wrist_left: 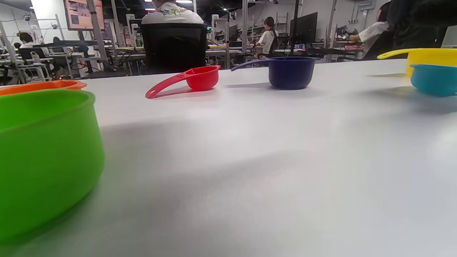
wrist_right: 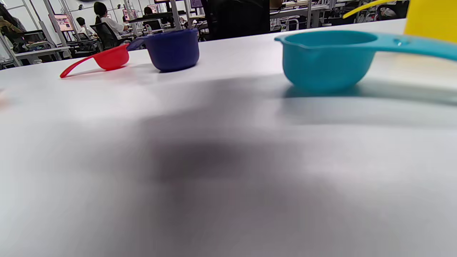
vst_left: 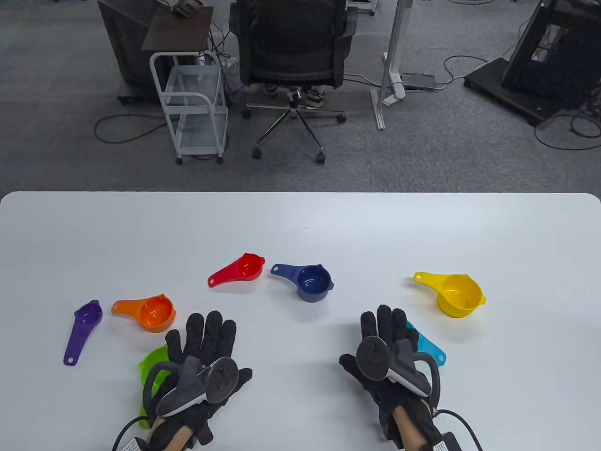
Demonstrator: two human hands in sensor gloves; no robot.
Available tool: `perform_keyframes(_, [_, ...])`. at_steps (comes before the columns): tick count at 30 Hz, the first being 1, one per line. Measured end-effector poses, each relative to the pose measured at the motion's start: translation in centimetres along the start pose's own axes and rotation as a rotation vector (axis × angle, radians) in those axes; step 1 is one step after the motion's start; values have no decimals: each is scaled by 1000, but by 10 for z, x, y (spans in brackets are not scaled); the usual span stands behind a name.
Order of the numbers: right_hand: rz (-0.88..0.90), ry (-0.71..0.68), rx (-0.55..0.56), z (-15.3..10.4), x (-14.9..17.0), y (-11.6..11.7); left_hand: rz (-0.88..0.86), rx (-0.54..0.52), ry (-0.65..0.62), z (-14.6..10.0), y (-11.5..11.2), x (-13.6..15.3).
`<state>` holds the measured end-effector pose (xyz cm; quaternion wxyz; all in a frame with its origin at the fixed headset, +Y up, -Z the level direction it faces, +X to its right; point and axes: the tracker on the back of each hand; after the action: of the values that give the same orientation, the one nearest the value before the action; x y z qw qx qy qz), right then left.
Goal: Nest plastic measuring cups
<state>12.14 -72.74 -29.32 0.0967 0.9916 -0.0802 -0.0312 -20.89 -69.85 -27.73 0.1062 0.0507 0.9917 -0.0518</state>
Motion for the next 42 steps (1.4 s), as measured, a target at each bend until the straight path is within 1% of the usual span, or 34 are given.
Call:
perform_keyframes(4, [-5, 5, -10, 1, 0, 1, -5, 15, 21, 3, -2, 6])
perform_keyframes(7, [6, 1, 4, -1, 1, -2, -19, 14, 24, 4, -2, 8])
perform_keyframes(12, [14, -2, 58, -4, 6, -10, -27, -1, 39, 5, 1, 11])
perform_keyframes(15, [-5, 39, 111, -4, 15, -20, -32, -1, 46, 5, 2, 14])
perform_keyframes(18, [-4, 144, 166, 4, 36, -33, -11, -14, 61, 5, 5, 13])
perform_keyframes(20, [64, 225, 173, 14, 58, -40, 7, -38, 46, 1, 7, 10])
perform_keyframes(24, [-7, 358, 182, 33, 100, -50, 7, -63, 30, -3, 10, 8])
perform_keyframes(26, [21, 412, 164, 43, 123, -53, 18, -67, 31, -4, 11, 6])
perform_keyframes(28, [80, 457, 106, 54, 141, -52, 21, -68, 26, -4, 11, 5])
perform_keyframes(30, [71, 502, 25, 65, 158, -49, 11, -56, 24, -4, 12, 3])
perform_keyframes(32, [49, 535, -78, 76, 169, -45, -8, -34, 21, -5, 19, 2])
perform_keyframes(33, [50, 546, -107, 80, 172, -44, -39, -61, 19, -6, 22, 1])
perform_keyframes(36, [61, 549, -114, 93, 177, -39, -59, -95, -5, -10, 27, -4])
perform_keyframes(39, [39, 569, -172, 107, 179, -33, -19, -72, -11, -9, 23, -10])
perform_keyframes(41, [7, 595, -141, 111, 179, -30, -11, -45, -7, -7, 19, -11])
perform_keyframes(42, [-19, 581, -87, 113, 179, -30, -13, -32, -4, -5, 17, -10])
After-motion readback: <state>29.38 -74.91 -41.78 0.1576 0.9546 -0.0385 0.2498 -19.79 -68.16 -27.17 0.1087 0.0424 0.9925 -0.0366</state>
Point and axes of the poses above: the tracker on the back of each hand, its own x axis roughly to the little-finger side, its own z axis roughly from the wrist to the fingertips, y = z × x, and after that the axes turned 5 degrees about y, right-handed
